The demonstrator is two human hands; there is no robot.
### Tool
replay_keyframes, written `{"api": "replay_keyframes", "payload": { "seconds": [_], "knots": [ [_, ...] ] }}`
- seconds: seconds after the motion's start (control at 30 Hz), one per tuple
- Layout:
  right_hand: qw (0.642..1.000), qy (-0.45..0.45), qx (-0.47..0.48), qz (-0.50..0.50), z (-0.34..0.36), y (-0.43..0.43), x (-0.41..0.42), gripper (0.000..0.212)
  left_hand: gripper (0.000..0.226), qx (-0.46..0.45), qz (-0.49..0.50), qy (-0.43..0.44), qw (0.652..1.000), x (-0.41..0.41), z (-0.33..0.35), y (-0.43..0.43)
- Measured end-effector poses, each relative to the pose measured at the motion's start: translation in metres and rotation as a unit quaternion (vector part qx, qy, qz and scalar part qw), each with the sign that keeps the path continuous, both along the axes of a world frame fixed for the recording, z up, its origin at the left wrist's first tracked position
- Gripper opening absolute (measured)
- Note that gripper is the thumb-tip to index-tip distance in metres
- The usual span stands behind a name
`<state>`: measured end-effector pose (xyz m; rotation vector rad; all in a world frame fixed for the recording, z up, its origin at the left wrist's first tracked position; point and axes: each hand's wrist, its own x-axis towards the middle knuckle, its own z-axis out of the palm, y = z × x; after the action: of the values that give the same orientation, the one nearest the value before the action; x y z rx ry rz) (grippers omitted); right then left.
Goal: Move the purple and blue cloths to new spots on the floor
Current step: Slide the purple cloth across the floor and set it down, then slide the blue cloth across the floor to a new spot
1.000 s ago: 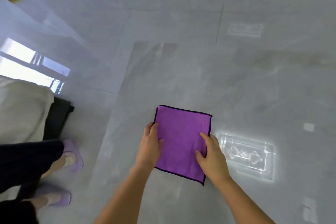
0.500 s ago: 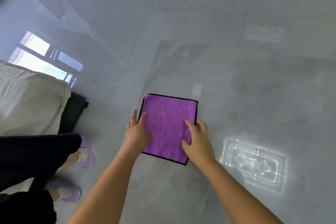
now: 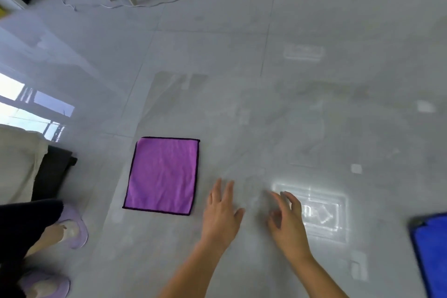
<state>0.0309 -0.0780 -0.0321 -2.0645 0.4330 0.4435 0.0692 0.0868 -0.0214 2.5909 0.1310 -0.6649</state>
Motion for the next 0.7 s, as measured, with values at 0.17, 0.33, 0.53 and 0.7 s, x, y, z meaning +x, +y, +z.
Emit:
{"api": "replay_keyframes", "payload": {
  "seconds": [0.17, 0.33, 0.53, 0.7],
  "knots": [
    [0.995, 0.003, -0.006, -0.102, 0.014, -0.109, -0.028, 0.052, 0.065, -0.076, -0.044, 0.035, 0.996, -0.021, 0.009, -0.127],
    [0.969, 0.019, -0.047, -0.241, 0.025, -0.246, -0.077, 0.053, 0.051, -0.182, 0.039, 0.123, 0.975, -0.066, 0.023, -0.261],
    [0.925, 0.047, -0.161, -0.34, 0.024, -0.396, -0.124, 0.047, 0.072, -0.172, -0.012, 0.116, 0.978, -0.118, 0.019, -0.37],
    [0.939, 0.1, -0.123, -0.304, 0.001, -0.442, -0.119, 0.066, 0.076, -0.139, 0.007, 0.101, 0.985, -0.129, 0.005, -0.403]
  ]
}}
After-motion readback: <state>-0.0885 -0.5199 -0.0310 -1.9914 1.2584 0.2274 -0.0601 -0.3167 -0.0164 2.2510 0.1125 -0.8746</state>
